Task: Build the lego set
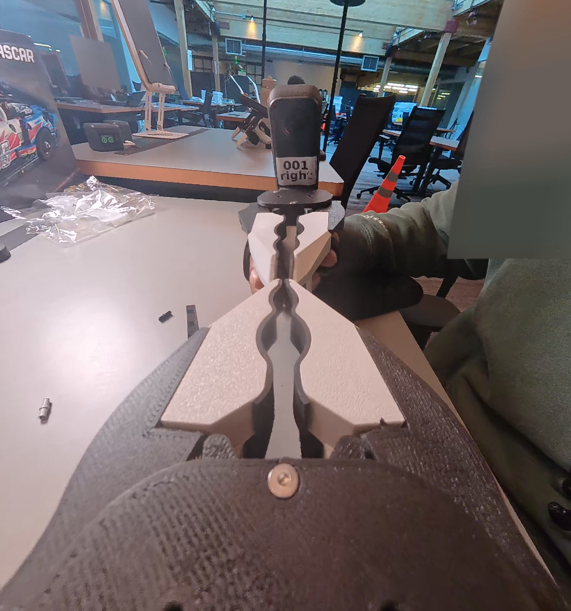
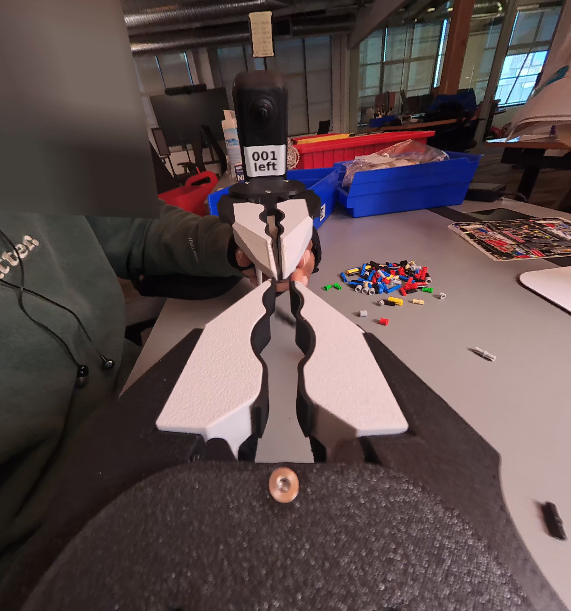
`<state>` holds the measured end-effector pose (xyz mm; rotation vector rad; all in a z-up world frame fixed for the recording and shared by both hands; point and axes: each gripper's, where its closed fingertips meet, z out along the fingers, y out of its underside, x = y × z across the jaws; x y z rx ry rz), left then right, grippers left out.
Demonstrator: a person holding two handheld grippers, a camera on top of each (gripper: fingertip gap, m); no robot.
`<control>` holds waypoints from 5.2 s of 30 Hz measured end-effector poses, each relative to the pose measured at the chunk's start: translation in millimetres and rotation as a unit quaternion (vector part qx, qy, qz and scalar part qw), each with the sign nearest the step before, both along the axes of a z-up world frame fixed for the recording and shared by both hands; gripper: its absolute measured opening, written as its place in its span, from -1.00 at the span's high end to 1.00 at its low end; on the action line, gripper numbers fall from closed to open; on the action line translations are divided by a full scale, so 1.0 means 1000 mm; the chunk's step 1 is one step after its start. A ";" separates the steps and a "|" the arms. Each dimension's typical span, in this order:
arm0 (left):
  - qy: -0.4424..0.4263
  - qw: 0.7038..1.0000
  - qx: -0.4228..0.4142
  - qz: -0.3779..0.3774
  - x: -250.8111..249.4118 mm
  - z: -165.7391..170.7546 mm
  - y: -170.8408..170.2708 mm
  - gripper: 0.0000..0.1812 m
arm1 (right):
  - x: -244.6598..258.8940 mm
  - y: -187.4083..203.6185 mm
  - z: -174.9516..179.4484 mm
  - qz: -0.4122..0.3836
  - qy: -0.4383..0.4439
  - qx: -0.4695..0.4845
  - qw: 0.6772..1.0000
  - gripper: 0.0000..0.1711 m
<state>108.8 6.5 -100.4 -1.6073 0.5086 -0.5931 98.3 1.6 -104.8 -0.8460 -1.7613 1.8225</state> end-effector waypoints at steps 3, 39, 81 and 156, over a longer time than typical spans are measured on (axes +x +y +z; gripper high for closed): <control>0.000 1.000 -0.003 0.004 -0.002 -0.001 0.001 1.00 | 0.000 -0.003 -0.001 0.006 -0.004 -0.002 1.000 1.00; 0.116 0.989 -0.090 0.022 -0.005 -0.066 0.009 0.94 | 0.050 0.075 -0.115 -0.088 -0.298 0.322 0.894 0.77; 0.088 0.989 -0.119 0.001 -0.006 -0.076 0.006 0.94 | 0.058 0.084 -0.117 -0.083 -0.317 0.285 0.901 0.84; 0.094 0.988 -0.122 -0.004 -0.004 -0.078 0.005 0.94 | 0.046 0.083 -0.121 -0.146 -0.317 0.311 0.884 0.84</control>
